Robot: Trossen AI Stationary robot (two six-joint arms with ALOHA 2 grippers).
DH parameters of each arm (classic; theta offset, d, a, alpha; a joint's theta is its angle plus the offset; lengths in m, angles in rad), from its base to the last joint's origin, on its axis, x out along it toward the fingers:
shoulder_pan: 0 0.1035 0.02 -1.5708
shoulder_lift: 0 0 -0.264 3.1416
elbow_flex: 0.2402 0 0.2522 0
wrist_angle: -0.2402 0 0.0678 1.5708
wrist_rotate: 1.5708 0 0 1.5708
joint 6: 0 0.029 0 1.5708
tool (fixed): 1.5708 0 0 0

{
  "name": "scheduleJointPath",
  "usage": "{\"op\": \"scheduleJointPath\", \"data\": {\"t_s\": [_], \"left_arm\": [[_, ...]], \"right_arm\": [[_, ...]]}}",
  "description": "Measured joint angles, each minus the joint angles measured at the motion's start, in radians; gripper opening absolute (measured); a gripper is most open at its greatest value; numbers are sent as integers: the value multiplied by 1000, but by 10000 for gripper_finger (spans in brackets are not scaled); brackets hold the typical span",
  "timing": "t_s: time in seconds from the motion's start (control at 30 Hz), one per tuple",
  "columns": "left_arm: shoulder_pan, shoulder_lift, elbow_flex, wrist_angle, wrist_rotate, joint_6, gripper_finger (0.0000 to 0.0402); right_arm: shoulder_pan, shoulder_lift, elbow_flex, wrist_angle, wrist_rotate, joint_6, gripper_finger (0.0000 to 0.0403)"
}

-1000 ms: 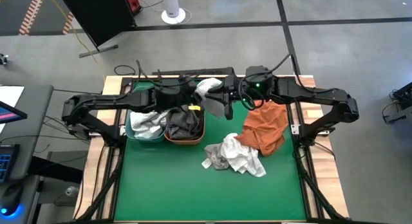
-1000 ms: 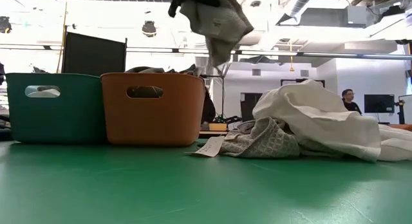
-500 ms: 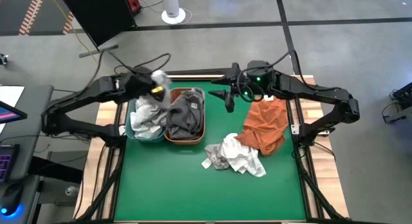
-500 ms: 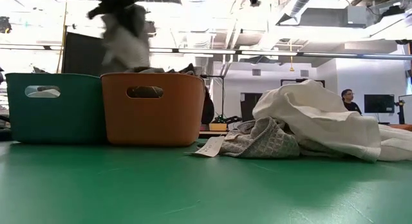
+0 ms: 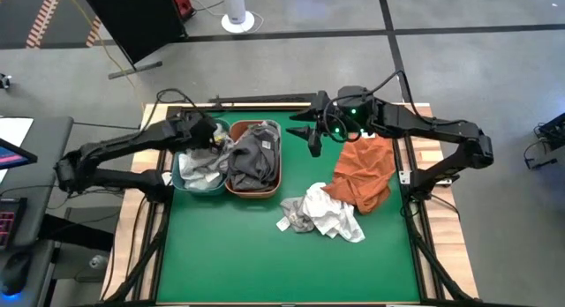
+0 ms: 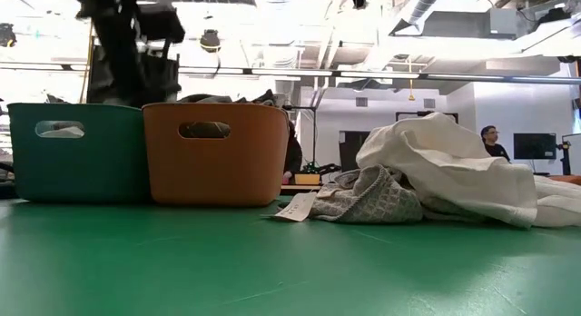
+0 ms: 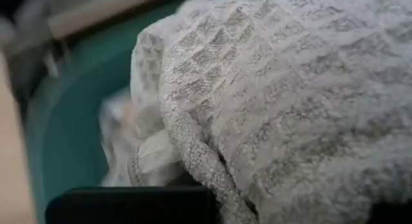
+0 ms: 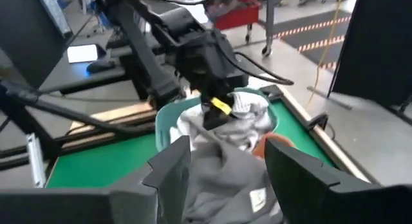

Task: Sort towels by color in basket
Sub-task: Put the light gray towel into the blue bin

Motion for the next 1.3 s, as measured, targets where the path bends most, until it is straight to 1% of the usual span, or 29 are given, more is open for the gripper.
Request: {"op": "scheduleJointPath", "data": {"t_s": [0.17, 0.23, 0.3, 0.4, 0.53, 0.63, 0.73, 0.87, 1.03, 1.1, 1.2, 1.27, 1.3], "left_arm": [[46, -1, -157, 94, 100, -120, 24], [47, -3, -193, 120, 102, -147, 33], [48, -4, -209, 122, 105, -176, 44], [47, -1, -206, 119, 152, -185, 59], [42, -1, -155, 107, 170, -149, 82], [42, 1, -110, 103, 169, -126, 110], [42, 1, -65, 77, 167, -92, 146], [42, 0, -1, -4, 159, -12, 202], [52, 0, 87, -48, 146, 19, 260], [52, 0, 128, -45, 143, 42, 272], [52, 0, 174, 6, 141, 105, 276], [50, -1, 184, 68, 165, 179, 275], [49, 0, 185, 97, 192, 224, 274]], "right_arm": [[37, 0, 0, -54, 0, 18, 224], [50, 0, 0, -71, 0, 18, 224], [62, 0, 0, -89, 0, 18, 224], [73, 0, 0, -129, 0, 22, 224], [71, 0, 0, -203, 0, 23, 224], [70, 0, 0, -234, 0, 23, 223], [71, 0, 0, -234, 0, 25, 223], [72, 0, 0, -232, 0, 25, 223], [69, 0, 0, -231, 0, 25, 223], [68, 0, 0, -231, 0, 25, 223], [68, 0, 0, -223, 0, 25, 223], [68, 0, 0, -207, 0, 25, 223], [68, 0, 0, -201, 0, 25, 223]]}}
